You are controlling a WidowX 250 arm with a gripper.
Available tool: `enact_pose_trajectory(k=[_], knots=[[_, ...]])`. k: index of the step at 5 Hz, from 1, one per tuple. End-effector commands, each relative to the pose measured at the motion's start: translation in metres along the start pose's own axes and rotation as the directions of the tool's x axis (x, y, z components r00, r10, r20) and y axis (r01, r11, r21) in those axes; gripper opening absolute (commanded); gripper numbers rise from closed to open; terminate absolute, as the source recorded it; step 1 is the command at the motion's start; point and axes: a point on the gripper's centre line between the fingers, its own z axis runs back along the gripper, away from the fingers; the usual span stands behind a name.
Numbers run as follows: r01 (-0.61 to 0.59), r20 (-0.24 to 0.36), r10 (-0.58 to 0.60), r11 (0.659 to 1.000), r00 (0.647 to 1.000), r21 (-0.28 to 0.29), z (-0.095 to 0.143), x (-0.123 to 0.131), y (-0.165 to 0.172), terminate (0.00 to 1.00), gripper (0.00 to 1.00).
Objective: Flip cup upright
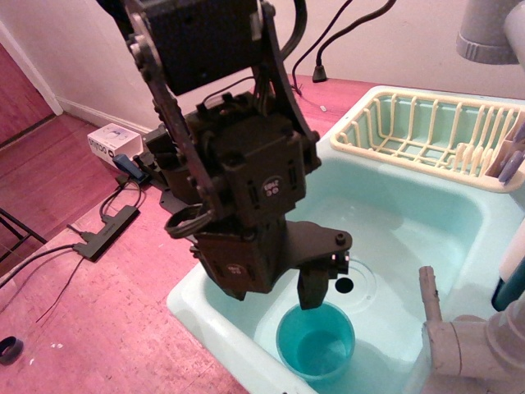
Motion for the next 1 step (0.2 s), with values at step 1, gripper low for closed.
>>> enact_pose_trajectory(k=[1], knots=[[-0.013, 0.039, 0.012, 0.999, 0.999, 0.032, 0.016, -0.0057, 0.0002, 1.0, 1.0]])
